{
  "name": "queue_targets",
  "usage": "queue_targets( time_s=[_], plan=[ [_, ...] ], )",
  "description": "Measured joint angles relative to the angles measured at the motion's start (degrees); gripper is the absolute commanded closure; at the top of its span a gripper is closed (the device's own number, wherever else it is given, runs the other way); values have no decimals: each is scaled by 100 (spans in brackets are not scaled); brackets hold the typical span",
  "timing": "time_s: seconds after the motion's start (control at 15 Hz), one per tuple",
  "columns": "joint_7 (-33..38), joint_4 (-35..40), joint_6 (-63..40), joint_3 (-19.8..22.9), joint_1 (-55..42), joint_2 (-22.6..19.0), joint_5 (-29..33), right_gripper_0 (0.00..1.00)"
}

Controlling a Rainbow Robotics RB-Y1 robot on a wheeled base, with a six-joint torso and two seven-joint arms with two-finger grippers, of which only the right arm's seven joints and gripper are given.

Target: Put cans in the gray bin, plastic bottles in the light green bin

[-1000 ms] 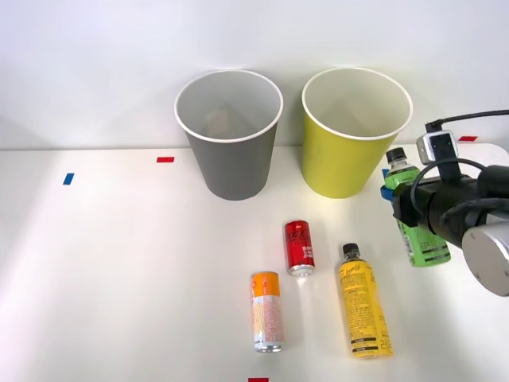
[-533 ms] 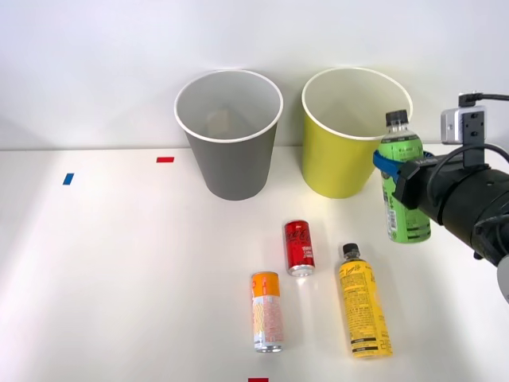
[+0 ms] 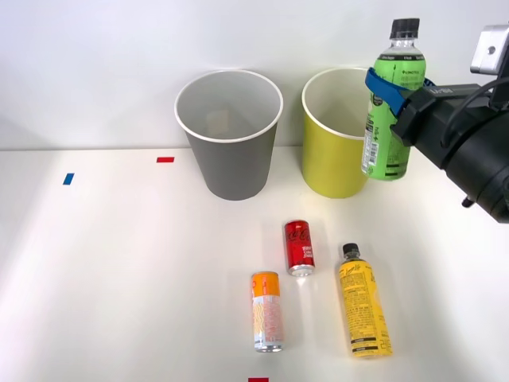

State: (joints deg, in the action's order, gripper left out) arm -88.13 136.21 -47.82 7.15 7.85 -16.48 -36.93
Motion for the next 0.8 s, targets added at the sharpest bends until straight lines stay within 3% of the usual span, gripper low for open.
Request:
queue_targets(
  time_s=[0.33,0.6,0.8],
  plan=[
    [-68,-1379,210,123,1375,408,60,100],
    [-245,-2309,737,212,2003,478,162,100],
    [-345,-2997,1281,129,2342,579,702,100]
  ],
)
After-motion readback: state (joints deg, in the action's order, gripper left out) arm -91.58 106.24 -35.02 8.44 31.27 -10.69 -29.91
